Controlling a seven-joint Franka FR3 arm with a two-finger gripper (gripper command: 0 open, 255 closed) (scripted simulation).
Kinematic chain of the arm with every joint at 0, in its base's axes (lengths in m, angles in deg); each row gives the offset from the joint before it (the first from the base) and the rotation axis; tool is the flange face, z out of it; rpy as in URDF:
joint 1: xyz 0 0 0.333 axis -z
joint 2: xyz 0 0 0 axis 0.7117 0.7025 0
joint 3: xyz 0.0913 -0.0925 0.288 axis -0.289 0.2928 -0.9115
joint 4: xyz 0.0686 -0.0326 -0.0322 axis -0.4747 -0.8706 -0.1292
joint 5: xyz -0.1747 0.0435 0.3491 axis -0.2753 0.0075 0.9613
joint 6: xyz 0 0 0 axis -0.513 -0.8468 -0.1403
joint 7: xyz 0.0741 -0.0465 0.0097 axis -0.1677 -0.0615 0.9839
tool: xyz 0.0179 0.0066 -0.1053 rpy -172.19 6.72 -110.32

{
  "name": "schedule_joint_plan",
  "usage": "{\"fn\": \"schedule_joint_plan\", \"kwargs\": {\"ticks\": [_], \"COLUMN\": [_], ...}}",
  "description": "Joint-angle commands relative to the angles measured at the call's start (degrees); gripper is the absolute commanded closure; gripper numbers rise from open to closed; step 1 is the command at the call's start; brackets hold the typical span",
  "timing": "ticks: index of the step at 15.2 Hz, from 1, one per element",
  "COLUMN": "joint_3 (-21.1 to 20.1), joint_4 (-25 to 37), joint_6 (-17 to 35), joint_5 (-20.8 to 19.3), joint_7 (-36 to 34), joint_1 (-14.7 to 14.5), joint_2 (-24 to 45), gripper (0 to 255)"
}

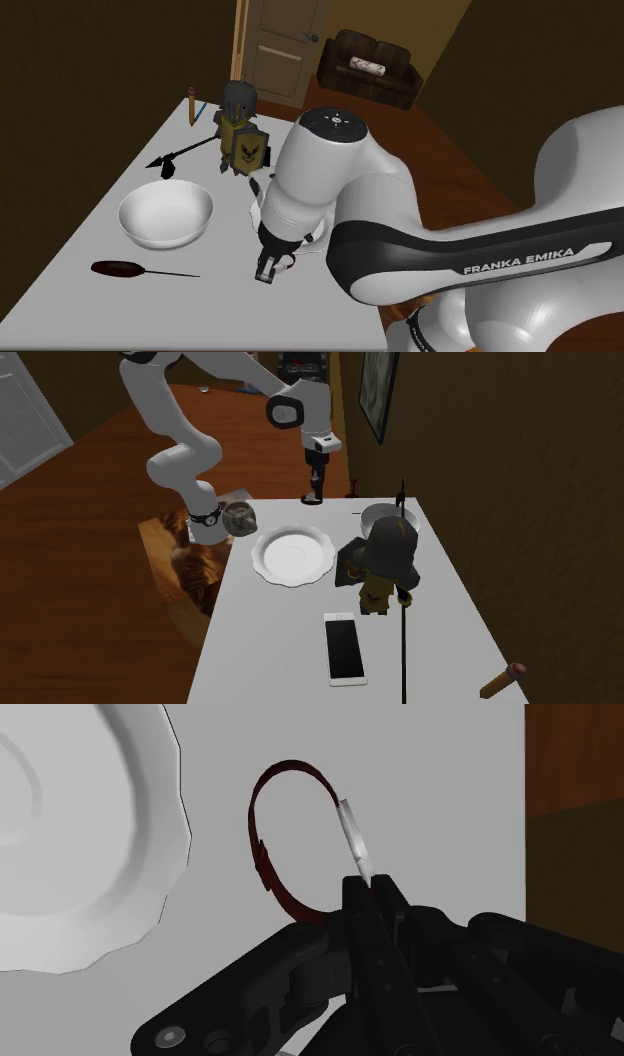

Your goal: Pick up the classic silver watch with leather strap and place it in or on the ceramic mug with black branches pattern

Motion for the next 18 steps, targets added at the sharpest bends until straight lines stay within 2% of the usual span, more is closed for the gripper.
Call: {"fn": "schedule_joint_plan", "kwargs": {"ticks": [1,18], "joint_3": [0.3,3.0], "joint_4": [0.9,10.5], "joint_6": [-1.7,-15.8], "joint_5": [0.3,0.8], "joint_7": [0.3,2.2], "joint_1": [-0.2,-0.5], "joint_2": [-0.8,-5.5], "gripper": [255,255]}}
